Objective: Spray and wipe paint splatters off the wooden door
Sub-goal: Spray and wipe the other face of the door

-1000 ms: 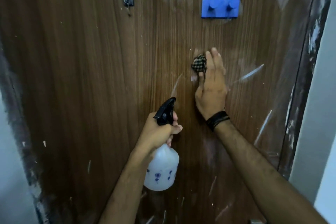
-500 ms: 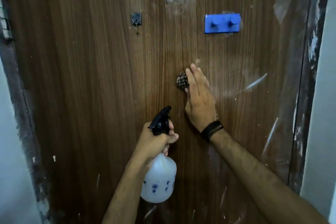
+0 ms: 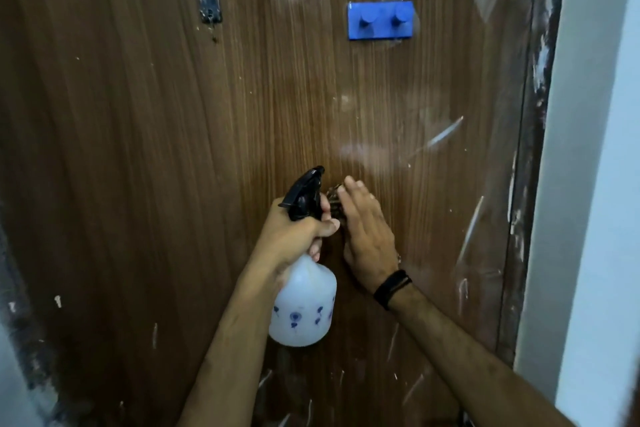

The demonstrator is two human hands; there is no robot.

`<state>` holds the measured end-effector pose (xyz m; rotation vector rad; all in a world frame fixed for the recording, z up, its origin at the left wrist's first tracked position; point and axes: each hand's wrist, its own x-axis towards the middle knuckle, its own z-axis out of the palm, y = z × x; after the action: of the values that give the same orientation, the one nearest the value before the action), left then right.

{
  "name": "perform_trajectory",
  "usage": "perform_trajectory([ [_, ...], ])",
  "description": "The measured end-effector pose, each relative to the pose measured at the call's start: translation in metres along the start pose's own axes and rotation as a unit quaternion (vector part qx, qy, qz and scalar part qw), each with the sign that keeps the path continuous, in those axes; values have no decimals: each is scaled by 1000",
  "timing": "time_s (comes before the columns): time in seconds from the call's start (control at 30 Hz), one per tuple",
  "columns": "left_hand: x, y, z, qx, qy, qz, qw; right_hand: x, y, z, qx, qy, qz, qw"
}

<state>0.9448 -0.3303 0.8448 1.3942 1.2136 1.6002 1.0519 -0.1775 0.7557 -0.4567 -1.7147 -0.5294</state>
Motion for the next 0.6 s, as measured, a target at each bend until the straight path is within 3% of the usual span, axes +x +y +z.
perform_trajectory([
  [0.27, 18, -4, 66, 60, -95, -50, 992, -18, 43, -26, 30, 179, 189, 965],
  [0.43, 35, 8, 95, 86, -139, -47, 985, -2, 62, -41, 24, 209, 236, 949],
  [0.6, 41, 9, 112, 80, -130, -51, 987, -18, 67, -41, 10, 179, 220, 959],
])
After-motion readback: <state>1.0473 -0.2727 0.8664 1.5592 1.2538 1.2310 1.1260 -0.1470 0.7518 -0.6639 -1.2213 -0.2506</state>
